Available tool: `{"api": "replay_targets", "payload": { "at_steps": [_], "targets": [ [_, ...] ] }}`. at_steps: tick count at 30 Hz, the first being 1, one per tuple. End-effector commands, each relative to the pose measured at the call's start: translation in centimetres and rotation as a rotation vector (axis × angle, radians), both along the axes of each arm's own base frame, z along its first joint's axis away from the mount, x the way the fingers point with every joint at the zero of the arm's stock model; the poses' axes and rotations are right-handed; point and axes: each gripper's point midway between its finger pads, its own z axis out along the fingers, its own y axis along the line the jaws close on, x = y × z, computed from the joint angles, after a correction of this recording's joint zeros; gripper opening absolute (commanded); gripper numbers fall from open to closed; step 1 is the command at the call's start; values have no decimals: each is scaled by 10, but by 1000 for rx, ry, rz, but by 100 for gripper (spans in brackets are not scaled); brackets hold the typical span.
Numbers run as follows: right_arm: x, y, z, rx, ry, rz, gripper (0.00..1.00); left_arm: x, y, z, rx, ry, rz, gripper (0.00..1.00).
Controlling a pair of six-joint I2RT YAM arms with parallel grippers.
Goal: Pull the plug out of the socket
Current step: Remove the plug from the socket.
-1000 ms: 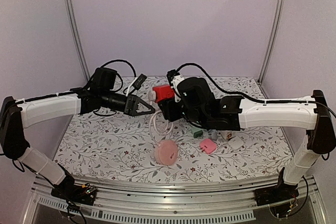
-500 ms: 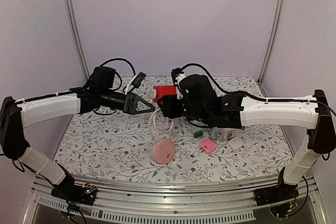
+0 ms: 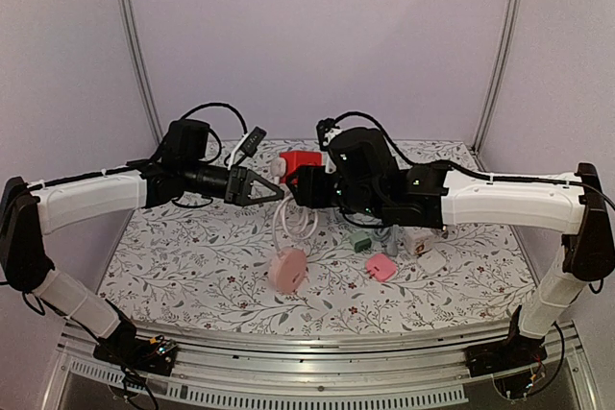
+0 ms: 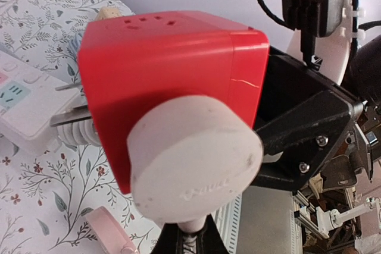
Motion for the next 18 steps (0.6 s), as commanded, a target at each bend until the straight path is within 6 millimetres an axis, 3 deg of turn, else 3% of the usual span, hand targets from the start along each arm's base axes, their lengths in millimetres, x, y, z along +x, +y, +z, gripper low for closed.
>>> {"api": "replay_targets", "payload": {
  "at_steps": [1,9,15,18],
  "targets": [
    [-10,6,117,314,-119,26,5,9,4,-9,24,23,40,0],
    [-3,-13,114,225,-176,-66,5,10,10,-3,33,-9,53,0],
    [8,-45,88,12,-234,-187,5,16,20,7,21,-37,84,0],
    [4,-40,82,-42,-246,-132,5,15,19,10,11,-37,72,7]
  ]
}}
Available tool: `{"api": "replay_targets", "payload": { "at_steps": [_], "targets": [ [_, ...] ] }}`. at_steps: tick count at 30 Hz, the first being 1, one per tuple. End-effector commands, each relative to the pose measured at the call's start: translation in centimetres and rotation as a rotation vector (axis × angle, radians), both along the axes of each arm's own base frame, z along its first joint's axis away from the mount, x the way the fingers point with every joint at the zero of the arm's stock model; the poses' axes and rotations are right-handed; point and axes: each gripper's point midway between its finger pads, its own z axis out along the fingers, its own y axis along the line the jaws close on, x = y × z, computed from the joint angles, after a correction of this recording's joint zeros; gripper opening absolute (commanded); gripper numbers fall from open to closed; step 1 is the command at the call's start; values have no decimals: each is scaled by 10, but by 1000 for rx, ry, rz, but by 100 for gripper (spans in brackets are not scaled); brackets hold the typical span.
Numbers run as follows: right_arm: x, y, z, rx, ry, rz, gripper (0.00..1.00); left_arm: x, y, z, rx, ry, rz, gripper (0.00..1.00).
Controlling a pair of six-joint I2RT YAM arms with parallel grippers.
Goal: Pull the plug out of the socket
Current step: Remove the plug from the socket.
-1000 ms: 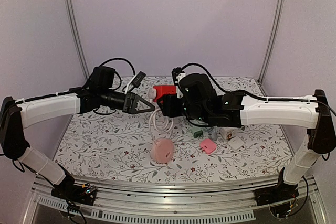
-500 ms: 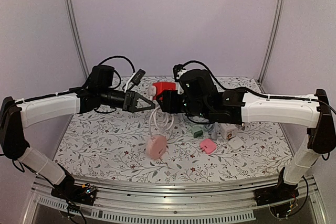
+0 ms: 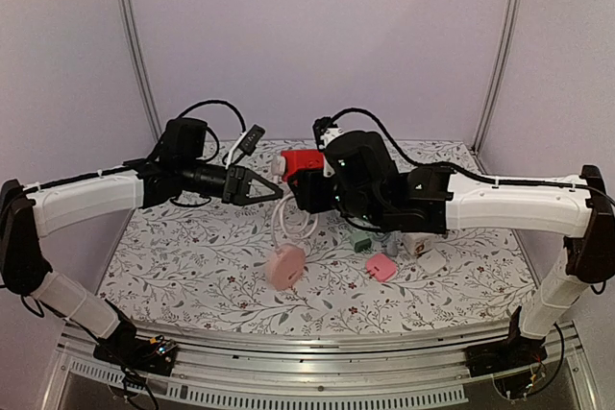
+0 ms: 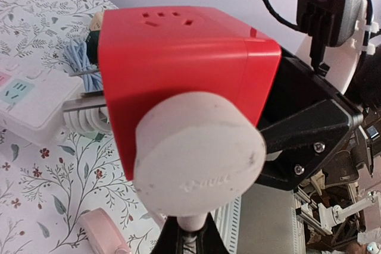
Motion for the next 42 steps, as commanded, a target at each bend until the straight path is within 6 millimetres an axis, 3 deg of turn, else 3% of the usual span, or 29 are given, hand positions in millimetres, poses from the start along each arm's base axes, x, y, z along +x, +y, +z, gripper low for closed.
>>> {"api": "replay_targets", "payload": {
  "at_steps": [1,6,8,10,17,25,30,42],
  "targets": [
    [4,-25,72,64,-143,-45,6,17,17,4,10,-9,73,13],
    [-10,0,65,55,-124,107,6,12,15,11,-18,-22,42,75],
    [-13,6,60,54,-114,134,6,10,16,13,-22,-33,43,88],
    [-15,12,58,56,-106,160,6,9,17,13,-22,-31,40,91],
    [-12,21,49,1,-108,149,6,8,15,20,-48,-65,25,88],
    [-11,28,34,-133,-126,110,6,10,15,18,-40,-59,40,57],
    [-13,34,27,-199,-144,100,6,14,16,15,-24,-58,61,52],
    [-10,31,20,-263,-156,64,6,17,19,9,1,-37,83,19]
  ]
}}
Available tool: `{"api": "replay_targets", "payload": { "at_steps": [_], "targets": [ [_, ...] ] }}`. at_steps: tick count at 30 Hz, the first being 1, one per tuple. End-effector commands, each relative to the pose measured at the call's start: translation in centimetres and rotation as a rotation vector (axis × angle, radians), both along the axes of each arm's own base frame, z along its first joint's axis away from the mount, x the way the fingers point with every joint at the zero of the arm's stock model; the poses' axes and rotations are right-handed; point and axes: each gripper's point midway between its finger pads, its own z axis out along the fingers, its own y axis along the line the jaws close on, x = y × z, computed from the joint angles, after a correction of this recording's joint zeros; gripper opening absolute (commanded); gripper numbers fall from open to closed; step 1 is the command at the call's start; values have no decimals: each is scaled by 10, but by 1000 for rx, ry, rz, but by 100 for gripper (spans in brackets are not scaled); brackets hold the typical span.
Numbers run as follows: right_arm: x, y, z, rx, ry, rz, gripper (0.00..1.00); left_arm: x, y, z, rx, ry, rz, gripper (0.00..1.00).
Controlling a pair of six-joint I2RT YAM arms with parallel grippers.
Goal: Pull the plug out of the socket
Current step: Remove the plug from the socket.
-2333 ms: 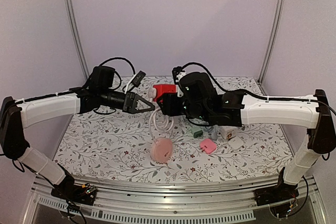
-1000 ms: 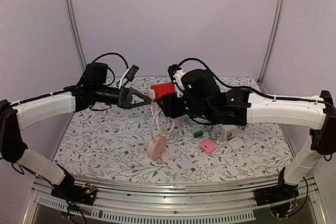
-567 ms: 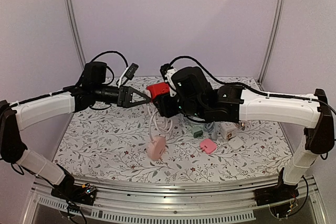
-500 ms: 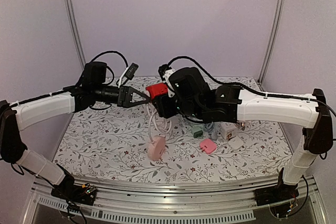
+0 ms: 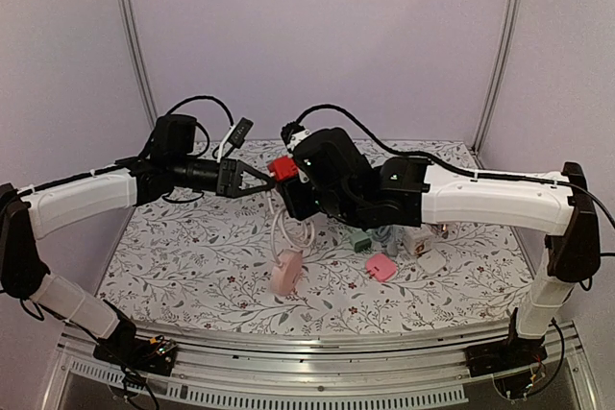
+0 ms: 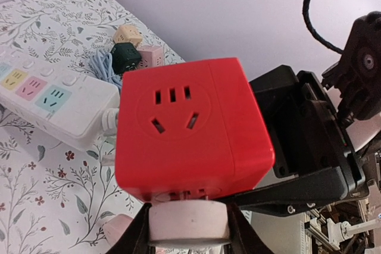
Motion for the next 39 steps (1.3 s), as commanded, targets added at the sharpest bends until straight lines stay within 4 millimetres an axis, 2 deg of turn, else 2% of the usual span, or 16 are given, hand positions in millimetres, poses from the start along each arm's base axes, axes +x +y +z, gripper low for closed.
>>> {"api": "replay_targets", "payload": {
  "at_steps": [1,7,15,26,33,39],
  "targets": [
    [-1,5,26,42,-56,-19,6,0,3,1,5,-13,4,16],
    [10,-12,27,63,-53,-156,5,1,3,1,6,-19,9,0],
    [11,-7,38,267,52,-214,5,1,3,7,-21,-50,14,0],
    [14,-3,49,377,77,-251,4,-1,4,12,-40,-67,17,0],
    [7,12,45,362,79,-152,4,-2,4,14,-42,-65,14,0],
    [-4,22,31,204,-14,-52,4,-2,4,15,-43,-59,6,0]
  ]
}}
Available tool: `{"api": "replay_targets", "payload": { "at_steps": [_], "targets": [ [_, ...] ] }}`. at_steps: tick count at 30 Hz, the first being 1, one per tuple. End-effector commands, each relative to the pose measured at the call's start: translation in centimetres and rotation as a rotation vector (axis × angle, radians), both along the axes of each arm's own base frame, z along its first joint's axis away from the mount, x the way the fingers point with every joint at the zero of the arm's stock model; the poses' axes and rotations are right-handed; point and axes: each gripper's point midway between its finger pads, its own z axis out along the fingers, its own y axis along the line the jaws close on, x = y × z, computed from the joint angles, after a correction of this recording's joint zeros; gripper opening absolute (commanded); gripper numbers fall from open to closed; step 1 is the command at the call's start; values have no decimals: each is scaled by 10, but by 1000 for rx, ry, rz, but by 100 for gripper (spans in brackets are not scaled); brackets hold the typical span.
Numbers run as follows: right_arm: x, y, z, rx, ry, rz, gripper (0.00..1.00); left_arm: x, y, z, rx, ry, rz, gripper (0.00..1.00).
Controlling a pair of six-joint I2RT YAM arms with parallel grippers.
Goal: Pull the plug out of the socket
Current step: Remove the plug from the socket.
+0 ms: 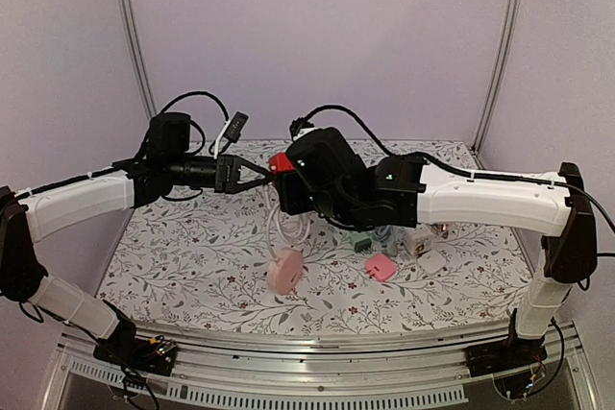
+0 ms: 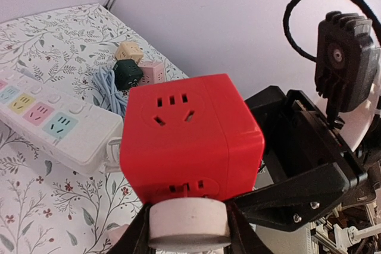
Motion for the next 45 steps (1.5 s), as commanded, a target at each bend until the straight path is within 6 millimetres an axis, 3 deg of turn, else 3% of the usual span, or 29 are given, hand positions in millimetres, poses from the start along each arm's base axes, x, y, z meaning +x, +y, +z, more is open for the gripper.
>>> {"api": "replay_targets", "payload": {
  "at_steps": [1,8,16,30,40,45],
  "targets": [
    [-6,20,24,9,-125,80,4,-6,4,3,-6,-8,-17,0],
    [-9,15,10,-106,-177,109,4,-4,6,5,-11,-6,-16,0],
    [-4,6,18,-112,-213,57,4,-2,8,5,-10,-6,-6,0],
    [19,-43,43,115,-125,-200,4,0,8,2,-7,-9,5,0],
    [21,-54,46,116,-127,-215,4,0,10,4,-3,-18,15,0],
    [19,-61,51,79,-146,-185,5,18,25,1,19,-1,90,0]
  ]
}}
